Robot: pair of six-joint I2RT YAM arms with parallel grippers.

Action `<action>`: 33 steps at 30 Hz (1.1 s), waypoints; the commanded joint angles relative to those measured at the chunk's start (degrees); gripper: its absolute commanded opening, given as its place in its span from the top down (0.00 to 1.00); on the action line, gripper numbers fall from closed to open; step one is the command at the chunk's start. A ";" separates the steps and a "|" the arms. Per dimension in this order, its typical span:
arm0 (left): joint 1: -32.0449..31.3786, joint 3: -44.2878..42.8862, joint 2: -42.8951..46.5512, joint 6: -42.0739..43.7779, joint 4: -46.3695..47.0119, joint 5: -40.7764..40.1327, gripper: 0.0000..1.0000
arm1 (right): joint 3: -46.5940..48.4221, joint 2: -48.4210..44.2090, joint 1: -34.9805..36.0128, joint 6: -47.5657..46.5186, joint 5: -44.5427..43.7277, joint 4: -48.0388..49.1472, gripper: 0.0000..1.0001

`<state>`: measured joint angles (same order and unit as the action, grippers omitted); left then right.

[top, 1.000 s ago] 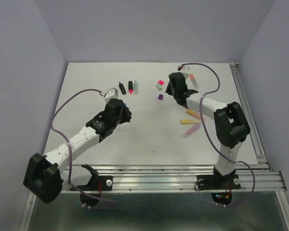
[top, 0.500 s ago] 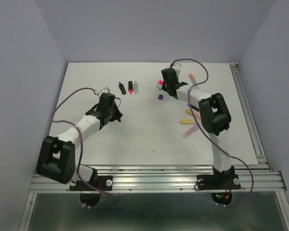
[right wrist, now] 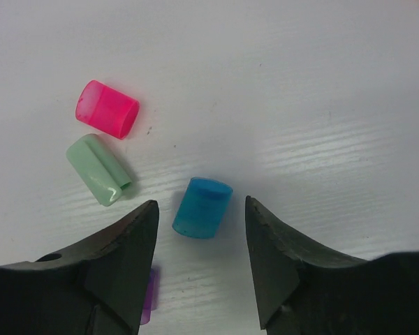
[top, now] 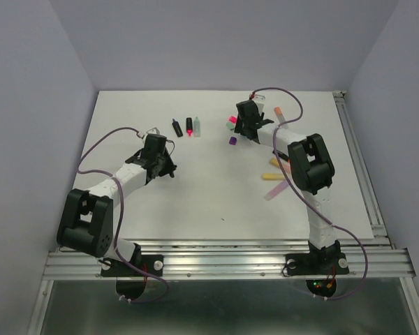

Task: Open the pen caps

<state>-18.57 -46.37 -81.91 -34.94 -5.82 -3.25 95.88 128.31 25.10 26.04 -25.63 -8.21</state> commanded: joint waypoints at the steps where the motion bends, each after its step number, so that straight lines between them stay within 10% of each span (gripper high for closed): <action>1: 0.64 -4.34 -0.09 2.07 1.43 0.26 1.00 | 4.14 -1.13 -0.14 -0.99 1.02 -1.20 0.38; 8: 1.08 -8.56 -3.60 3.21 2.22 -0.52 1.00 | 2.22 -7.54 -0.23 -0.64 2.16 -2.78 0.00; 21: 3.71 -32.72 -23.38 7.25 -5.77 -7.82 1.00 | -46.54 -52.70 -0.14 12.80 -0.04 0.91 0.00; 33: 7.67 -44.06 -33.66 9.63 -8.41 -7.31 1.00 | -62.48 -73.90 0.03 19.13 5.41 0.39 0.00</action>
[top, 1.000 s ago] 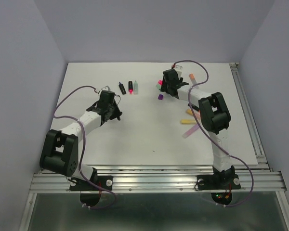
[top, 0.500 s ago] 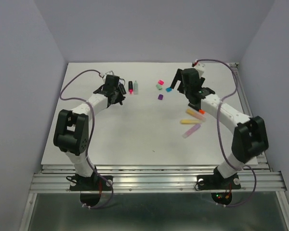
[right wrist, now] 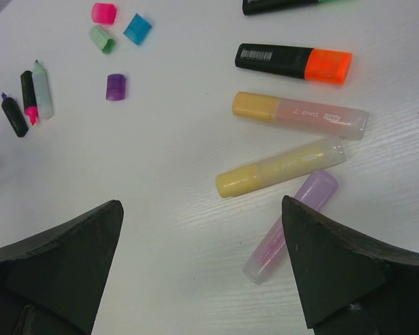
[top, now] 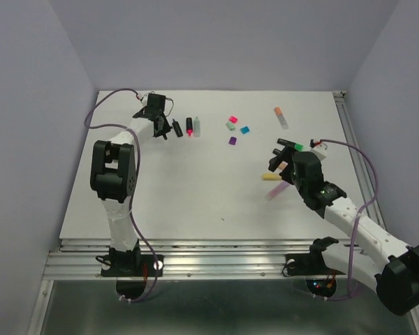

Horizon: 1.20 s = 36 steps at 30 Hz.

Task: Open the pen caps

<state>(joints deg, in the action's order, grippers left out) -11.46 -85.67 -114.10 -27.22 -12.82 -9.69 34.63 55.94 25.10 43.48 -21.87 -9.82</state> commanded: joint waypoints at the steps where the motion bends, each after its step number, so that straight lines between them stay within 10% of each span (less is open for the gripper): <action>1: 0.91 -6.42 -3.04 1.82 -1.68 -0.33 0.99 | -1.67 -1.63 -0.05 2.13 1.30 1.65 0.00; 12: 1.27 -15.49 -12.19 2.26 -5.64 1.87 0.89 | -3.17 -2.95 -0.05 1.25 1.12 1.56 0.00; 21: 1.18 -15.85 -10.97 1.73 -8.36 2.75 0.36 | -2.29 -2.86 0.03 3.18 -0.54 -1.16 0.00; 25: 1.18 -12.69 -6.84 1.73 -7.23 3.28 0.04 | -1.59 -2.51 0.03 3.89 -1.95 -3.88 0.00; 36: -3.73 22.18 31.71 -3.18 3.93 2.32 0.01 | 2.36 -0.75 -0.05 7.84 -6.87 -14.51 0.00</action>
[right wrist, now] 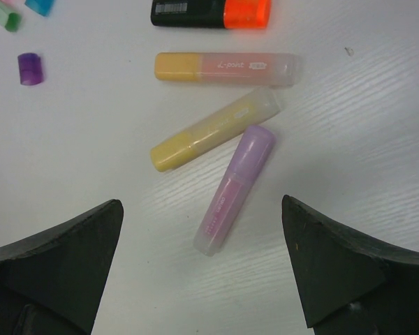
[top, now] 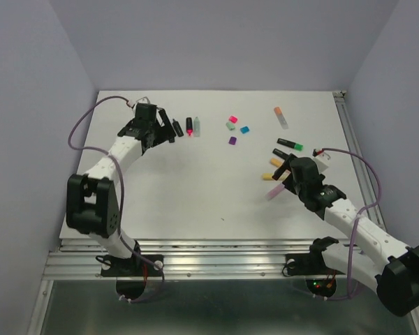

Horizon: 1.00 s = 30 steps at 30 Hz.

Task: Open the pen caps

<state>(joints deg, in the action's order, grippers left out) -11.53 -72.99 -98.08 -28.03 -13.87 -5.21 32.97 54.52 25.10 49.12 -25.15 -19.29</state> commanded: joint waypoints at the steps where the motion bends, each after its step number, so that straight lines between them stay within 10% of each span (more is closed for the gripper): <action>1: -6.11 16.76 22.86 -1.94 8.82 -2.95 0.01 | 5.16 1.37 -0.05 3.34 -4.29 -7.67 0.00; 12: -7.89 39.68 54.74 -6.33 18.61 4.95 0.01 | 5.18 0.67 0.03 3.70 -2.54 -12.09 0.00; 30: -8.51 39.59 51.94 -4.49 18.96 7.58 0.01 | 12.01 19.64 0.03 0.45 1.24 -10.59 0.00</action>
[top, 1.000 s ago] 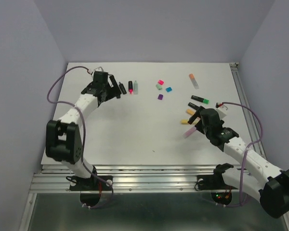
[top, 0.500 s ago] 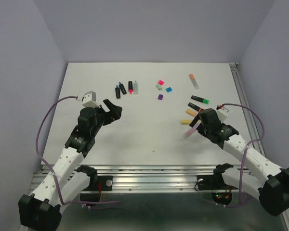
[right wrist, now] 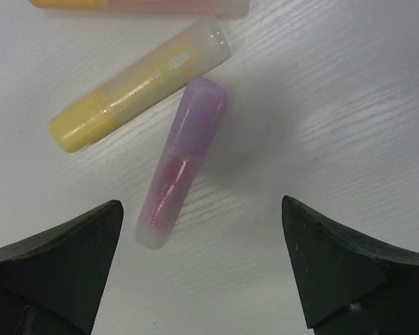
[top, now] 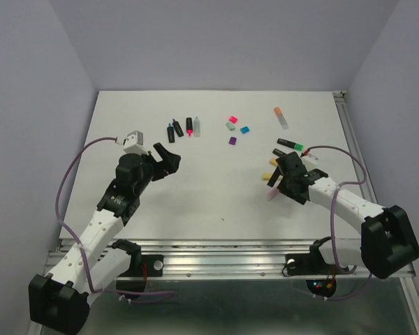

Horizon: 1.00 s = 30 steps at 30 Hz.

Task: Open the pen caps

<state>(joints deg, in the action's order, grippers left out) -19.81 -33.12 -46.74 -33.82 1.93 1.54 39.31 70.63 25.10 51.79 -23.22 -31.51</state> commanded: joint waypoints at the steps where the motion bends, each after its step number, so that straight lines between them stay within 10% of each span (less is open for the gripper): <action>1: -0.23 -0.27 0.60 1.39 3.25 0.83 0.01 | 6.65 5.12 -0.05 -1.87 -1.99 0.32 0.00; 30: -0.31 0.52 0.07 1.74 3.60 0.30 0.01 | 6.48 16.99 -1.63 -1.60 -7.54 5.13 0.26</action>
<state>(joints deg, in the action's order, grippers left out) -19.81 -33.12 -46.78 -33.08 2.46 1.65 46.76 86.39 24.62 49.93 -28.75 -29.30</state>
